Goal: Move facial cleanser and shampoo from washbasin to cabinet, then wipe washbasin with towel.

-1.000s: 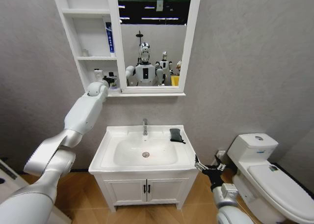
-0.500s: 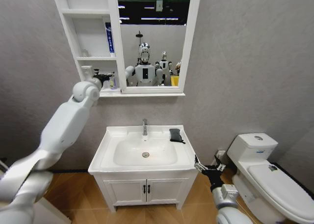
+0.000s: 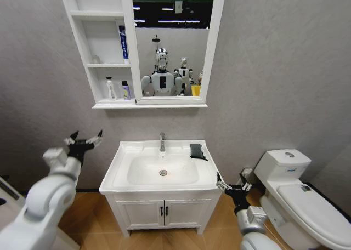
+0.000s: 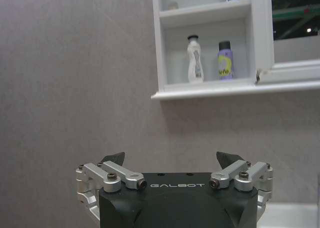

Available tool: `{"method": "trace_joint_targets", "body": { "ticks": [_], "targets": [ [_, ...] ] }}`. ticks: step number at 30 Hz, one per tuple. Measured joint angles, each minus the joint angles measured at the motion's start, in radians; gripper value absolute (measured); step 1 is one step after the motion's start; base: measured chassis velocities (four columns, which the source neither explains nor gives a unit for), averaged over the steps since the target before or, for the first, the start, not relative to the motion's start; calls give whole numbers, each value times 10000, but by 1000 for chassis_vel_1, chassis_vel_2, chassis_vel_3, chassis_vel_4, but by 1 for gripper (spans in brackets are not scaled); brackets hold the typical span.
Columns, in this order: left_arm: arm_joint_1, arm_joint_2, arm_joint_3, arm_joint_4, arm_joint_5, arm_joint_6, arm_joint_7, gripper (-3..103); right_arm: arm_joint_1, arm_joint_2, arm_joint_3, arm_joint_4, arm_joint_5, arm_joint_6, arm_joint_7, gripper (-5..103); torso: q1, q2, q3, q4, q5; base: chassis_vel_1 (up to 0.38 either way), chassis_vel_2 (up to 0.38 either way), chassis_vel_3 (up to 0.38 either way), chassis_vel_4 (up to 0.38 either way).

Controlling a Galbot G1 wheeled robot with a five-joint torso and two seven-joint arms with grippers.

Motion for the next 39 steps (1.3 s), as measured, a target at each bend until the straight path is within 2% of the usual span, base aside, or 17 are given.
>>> {"method": "trace_joint_targets", "body": {
  "ticks": [1, 2, 3, 5, 6, 8, 13, 31, 39],
  "targets": [
    [1074, -870, -311, -269, 374, -458, 613, 100, -7, -22, -4, 30, -25, -21, 30, 100, 1, 0, 0, -3, 0, 0, 0, 0, 0],
    [1830, -1486, -408, -484, 539, -731, 951, 100, -14, -30, 4, 51, -52, -28, 41, 100, 0, 0, 0, 3, -1, 0, 0, 0, 0],
    [1830, -1486, -408, -484, 539, -731, 951, 100, -14, -30, 4, 51, -52, -28, 41, 100, 0, 0, 0, 3, -1, 0, 0, 0, 0],
    [2914, -2201, -58, -890, 758, -1039, 1243, 100, -150, 16, 126, 146, -77, -32, 121, 100, 1, 1, 2, 4, 4, 0, 0, 0, 0],
    [2914, -2201, -58, -890, 758, -1039, 1243, 100, -150, 16, 126, 146, -77, -32, 121, 100, 1, 1, 2, 4, 4, 0, 0, 0, 0],
    [3106, -2311, 437, -1143, 1050, -1103, 1176, 100, -297, 113, 238, 259, -82, -31, 255, 100, 3, 0, 2, -12, 0, 0, 0, 0, 0],
    [3073, -2334, 713, -1261, 1235, -1104, 1035, 100, -256, 157, 139, 332, -83, -33, 333, 100, 5, -3, 3, -1, -2, 0, 0, 0, 0],
    [2907, -2279, 775, -1185, 1178, -1047, 969, 100, -277, 122, 11, 283, -328, -17, -288, 100, 2, -1, 2, -2, -3, -4, 3, 3, -3],
    [2887, -2272, 781, -1175, 1166, -1040, 965, 100, -94, 59, 21, 130, -302, 16, -285, 100, 9, -4, 6, -1, -3, -109, 104, 125, -121]
  ]
}}
